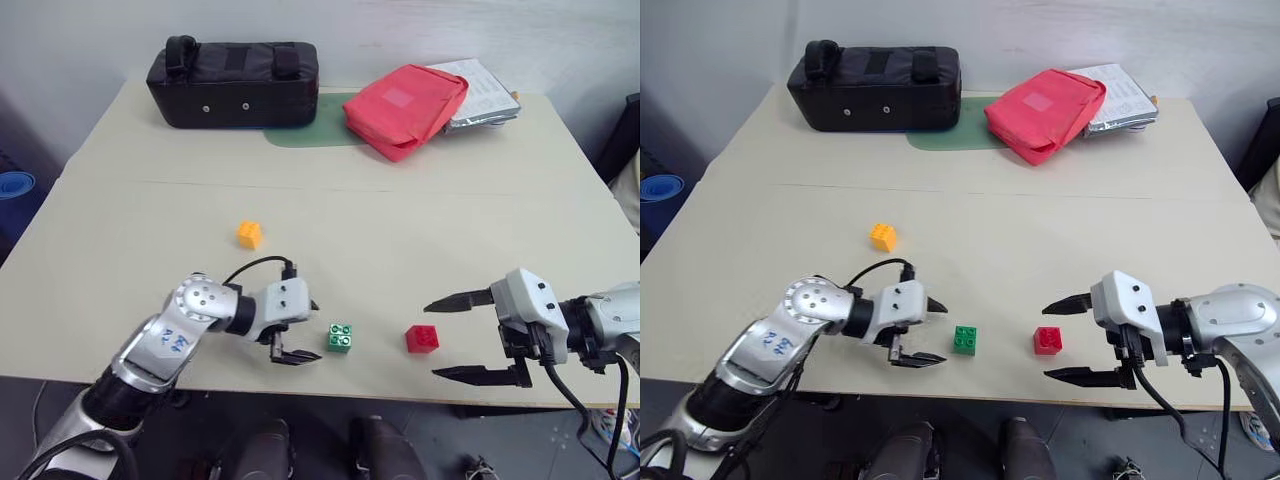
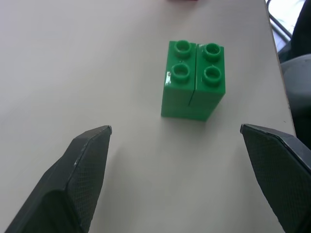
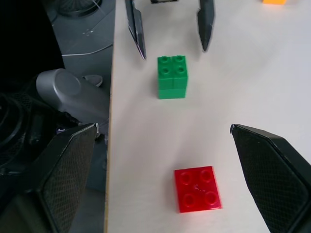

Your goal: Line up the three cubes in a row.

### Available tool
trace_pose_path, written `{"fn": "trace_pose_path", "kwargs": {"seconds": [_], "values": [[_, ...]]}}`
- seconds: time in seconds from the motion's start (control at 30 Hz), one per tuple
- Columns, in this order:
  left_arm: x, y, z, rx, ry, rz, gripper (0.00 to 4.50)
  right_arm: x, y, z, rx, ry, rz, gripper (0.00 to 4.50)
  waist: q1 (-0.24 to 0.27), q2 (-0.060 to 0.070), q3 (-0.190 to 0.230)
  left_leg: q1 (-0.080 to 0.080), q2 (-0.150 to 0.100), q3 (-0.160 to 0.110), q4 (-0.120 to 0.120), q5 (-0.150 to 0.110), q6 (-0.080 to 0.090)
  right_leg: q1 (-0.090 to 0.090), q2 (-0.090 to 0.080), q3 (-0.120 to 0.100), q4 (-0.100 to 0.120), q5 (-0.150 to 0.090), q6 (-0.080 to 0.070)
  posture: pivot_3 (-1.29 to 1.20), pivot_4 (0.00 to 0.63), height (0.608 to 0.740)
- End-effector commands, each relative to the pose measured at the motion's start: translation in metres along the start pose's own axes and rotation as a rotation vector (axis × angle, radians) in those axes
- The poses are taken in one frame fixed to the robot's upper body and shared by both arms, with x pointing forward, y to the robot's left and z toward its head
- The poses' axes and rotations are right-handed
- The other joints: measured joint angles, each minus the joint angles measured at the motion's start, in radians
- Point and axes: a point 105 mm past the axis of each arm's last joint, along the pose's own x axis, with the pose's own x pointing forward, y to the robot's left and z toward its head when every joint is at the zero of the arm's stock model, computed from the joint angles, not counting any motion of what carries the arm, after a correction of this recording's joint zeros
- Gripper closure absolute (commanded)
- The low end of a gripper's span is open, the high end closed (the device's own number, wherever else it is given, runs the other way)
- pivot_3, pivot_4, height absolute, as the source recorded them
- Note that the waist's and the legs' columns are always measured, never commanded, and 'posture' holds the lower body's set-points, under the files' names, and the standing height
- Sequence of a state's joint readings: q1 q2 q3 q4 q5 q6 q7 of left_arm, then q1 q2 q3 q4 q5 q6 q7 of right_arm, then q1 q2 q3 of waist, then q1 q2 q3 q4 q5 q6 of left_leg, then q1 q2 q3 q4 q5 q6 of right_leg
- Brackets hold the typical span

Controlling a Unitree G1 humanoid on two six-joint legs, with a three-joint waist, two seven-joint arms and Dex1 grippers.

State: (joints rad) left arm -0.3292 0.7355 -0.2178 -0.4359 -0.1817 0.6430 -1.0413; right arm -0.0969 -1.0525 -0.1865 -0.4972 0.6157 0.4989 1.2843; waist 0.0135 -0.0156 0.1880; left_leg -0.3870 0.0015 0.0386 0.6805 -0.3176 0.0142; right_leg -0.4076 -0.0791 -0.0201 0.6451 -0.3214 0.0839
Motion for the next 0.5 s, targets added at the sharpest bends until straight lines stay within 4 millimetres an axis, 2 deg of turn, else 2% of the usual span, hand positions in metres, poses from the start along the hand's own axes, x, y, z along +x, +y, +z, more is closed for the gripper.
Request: {"fn": "trace_pose_path", "kwargs": {"seconds": [0.03,0.1,0.17,0.27,0.37,0.43,0.5], "values": [[-0.047,0.007,-0.010,-0.059,-0.028,0.157,0.03,-0.002,-0.008,0.013,-0.033,-0.054,-0.016,0.00,-0.012,0.000,0.000,0.000,0.000,0.000,0.000,0.000,0.000,0.000,0.000,0.000,0.000,0.000,0.000,0.00,0.150,0.740],[-0.069,0.008,-0.028,-0.115,-0.020,0.257,0.03,-0.003,-0.015,0.019,-0.040,-0.087,-0.036,0.00,-0.018,0.000,0.000,0.000,0.001,-0.001,-0.001,0.000,-0.001,0.000,0.000,-0.001,0.000,0.000,0.000,0.00,0.150,0.740],[-0.093,0.006,-0.054,-0.215,-0.008,0.405,0.03,-0.002,-0.025,0.029,-0.047,-0.138,-0.067,0.00,-0.021,0.000,0.000,0.001,0.001,-0.001,-0.002,0.000,0.000,0.000,0.000,0.000,0.000,0.000,-0.001,0.00,0.150,0.740],[-0.120,-0.007,-0.082,-0.303,0.026,0.549,0.03,0.001,-0.031,0.036,-0.059,-0.165,-0.070,0.00,-0.019,0.000,0.000,0.001,0.001,-0.001,-0.002,-0.002,0.002,0.000,-0.001,-0.001,-0.001,0.000,-0.001,0.00,0.150,0.740],[-0.138,-0.009,-0.089,-0.361,0.000,0.678,0.03,0.002,-0.034,0.036,-0.070,-0.167,-0.070,0.00,-0.003,0.000,0.000,0.000,0.000,-0.002,-0.003,-0.004,0.003,0.000,-0.002,-0.002,-0.003,-0.001,-0.001,0.00,0.150,0.740],[-0.147,-0.007,-0.086,-0.395,-0.049,0.759,0.03,0.002,-0.037,0.037,-0.071,-0.172,-0.075,0.00,0.001,-0.001,0.000,0.000,-0.001,-0.003,-0.002,-0.004,0.004,0.001,-0.004,-0.001,-0.003,-0.001,-0.001,0.00,0.150,0.740],[-0.139,-0.001,-0.075,-0.381,-0.080,0.765,0.03,0.002,-0.040,0.037,-0.072,-0.178,-0.078,0.00,0.003,-0.001,0.000,0.000,-0.001,-0.003,-0.002,-0.005,0.004,0.001,-0.004,-0.001,-0.003,-0.001,-0.001,0.00,0.150,0.740]]}}
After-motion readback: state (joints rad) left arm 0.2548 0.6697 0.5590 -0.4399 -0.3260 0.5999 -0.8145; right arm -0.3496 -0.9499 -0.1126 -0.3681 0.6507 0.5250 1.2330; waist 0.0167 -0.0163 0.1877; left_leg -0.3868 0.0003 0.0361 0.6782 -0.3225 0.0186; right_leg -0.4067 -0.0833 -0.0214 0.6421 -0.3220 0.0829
